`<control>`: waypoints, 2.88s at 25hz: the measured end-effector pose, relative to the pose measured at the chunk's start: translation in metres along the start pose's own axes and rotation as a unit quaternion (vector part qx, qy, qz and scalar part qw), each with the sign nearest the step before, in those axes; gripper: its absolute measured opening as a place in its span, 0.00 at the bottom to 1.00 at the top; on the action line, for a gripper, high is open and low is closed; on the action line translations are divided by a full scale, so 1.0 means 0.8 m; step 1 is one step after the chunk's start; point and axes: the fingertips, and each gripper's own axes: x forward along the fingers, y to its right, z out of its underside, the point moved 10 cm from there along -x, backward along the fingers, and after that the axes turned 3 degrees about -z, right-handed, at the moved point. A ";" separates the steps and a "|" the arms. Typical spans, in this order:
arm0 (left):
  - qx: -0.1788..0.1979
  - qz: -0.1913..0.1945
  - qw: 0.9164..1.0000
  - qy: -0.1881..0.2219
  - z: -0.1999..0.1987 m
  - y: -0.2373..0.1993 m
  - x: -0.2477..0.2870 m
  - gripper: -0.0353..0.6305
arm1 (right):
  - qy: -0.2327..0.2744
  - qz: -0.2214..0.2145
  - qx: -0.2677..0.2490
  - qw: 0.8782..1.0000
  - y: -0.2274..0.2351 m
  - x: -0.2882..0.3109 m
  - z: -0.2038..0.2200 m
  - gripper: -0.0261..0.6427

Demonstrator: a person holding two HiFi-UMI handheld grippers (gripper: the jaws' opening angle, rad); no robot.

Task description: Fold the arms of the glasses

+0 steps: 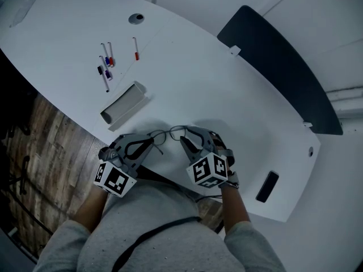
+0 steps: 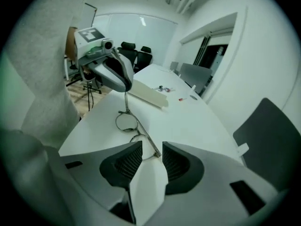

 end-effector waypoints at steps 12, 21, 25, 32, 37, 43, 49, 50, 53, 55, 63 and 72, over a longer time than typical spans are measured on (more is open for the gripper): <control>-0.006 0.026 1.000 0.000 -0.001 -0.009 0.011 0.09 | -0.010 -0.035 0.065 0.997 0.014 0.018 0.019 0.25; -0.010 0.042 0.999 -0.008 -0.005 -0.018 0.026 0.09 | -0.006 -0.048 0.067 0.997 0.011 0.017 0.019 0.24; -0.007 0.050 0.999 -0.014 -0.005 -0.018 0.038 0.09 | -0.003 -0.049 0.069 0.996 0.012 0.016 0.019 0.24; -0.007 0.064 0.998 -0.028 -0.005 -0.014 0.058 0.08 | 0.001 -0.051 0.067 0.996 0.012 0.017 0.020 0.23; 0.000 0.079 0.996 -0.042 -0.003 -0.009 0.071 0.09 | 0.009 -0.049 0.064 0.997 0.014 0.017 0.020 0.23; 0.003 0.088 0.995 -0.043 -0.004 -0.006 0.079 0.09 | 0.024 -0.032 0.066 0.997 0.016 -0.005 0.024 0.23; 0.001 0.094 0.994 -0.049 -0.005 -0.005 0.083 0.09 | 0.058 -0.053 0.061 0.995 0.017 -0.048 0.012 0.23; 0.001 0.094 0.994 -0.049 -0.005 -0.005 0.084 0.09 | 0.072 -0.057 0.066 0.994 0.018 -0.055 0.006 0.23; 0.002 0.094 0.994 -0.050 -0.006 -0.004 0.084 0.09 | 0.100 -0.058 0.068 0.991 0.022 -0.067 -0.012 0.23; 0.001 0.093 0.994 -0.050 -0.006 -0.003 0.084 0.09 | 0.096 -0.046 0.049 0.993 0.025 -0.066 -0.020 0.19; -0.005 0.091 0.995 -0.049 -0.006 -0.004 0.084 0.09 | 0.060 -0.053 -0.004 0.997 0.018 -0.048 -0.029 0.11; 0.006 0.076 0.996 -0.041 -0.002 0.002 0.081 0.09 | 0.033 -0.042 -0.029 0.998 0.018 -0.039 -0.023 0.10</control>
